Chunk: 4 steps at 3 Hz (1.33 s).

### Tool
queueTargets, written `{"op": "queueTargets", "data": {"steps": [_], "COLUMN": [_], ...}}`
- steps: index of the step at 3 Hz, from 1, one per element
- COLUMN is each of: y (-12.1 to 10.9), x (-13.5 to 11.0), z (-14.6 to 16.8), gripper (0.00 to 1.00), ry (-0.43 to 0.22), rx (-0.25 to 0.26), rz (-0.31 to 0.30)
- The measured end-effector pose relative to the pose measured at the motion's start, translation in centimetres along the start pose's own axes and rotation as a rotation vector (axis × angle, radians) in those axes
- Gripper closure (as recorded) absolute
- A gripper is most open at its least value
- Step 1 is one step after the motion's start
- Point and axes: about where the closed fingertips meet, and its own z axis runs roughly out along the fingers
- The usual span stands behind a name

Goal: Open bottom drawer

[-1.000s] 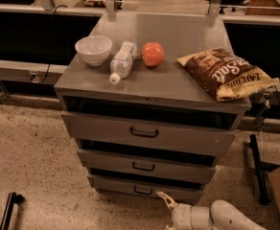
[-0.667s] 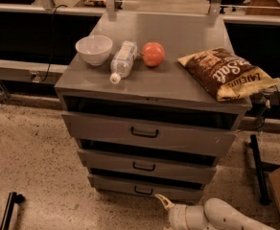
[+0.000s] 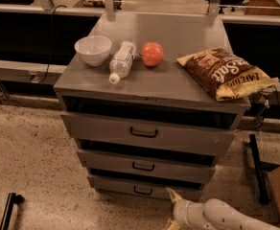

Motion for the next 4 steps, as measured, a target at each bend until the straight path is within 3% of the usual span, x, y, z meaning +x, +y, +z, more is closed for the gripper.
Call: {"op": "queueTargets", "data": {"steps": [1, 3, 4], "y": [-2.2, -3.2, -3.8], "x": [1.9, 2.7, 4.8], "z": [0.1, 1.0, 3.6], "gripper": [0.00, 0.00, 0.00], "ry": [0.011, 0.036, 0.101], "rx": [0.046, 0.090, 0.153], "rz": [-0.015, -0.031, -0.086]}}
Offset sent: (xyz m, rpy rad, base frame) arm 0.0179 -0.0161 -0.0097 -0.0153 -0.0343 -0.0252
